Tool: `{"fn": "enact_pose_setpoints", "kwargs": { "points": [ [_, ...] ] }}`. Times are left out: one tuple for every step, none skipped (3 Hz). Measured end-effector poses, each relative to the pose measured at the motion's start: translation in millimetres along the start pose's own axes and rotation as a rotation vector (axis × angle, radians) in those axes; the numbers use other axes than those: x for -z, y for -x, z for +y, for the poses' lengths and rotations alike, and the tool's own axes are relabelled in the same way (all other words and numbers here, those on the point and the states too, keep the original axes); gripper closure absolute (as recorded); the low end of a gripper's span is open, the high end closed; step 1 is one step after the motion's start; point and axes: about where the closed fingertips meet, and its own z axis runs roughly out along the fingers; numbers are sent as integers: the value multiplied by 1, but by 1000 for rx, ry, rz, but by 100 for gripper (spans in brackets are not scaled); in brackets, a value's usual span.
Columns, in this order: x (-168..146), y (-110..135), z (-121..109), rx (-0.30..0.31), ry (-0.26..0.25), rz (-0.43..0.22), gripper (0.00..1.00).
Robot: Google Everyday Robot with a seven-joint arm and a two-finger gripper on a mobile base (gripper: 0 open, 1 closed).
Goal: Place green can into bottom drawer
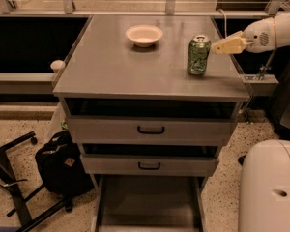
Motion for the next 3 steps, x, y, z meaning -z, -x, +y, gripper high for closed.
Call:
{"fn": "enact_pose_setpoints", "kwargs": {
  "points": [
    [0, 0, 0, 0, 0, 0, 12],
    [0, 0, 0, 0, 0, 0, 0],
    [0, 0, 0, 0, 0, 0, 0]
  ]
}}
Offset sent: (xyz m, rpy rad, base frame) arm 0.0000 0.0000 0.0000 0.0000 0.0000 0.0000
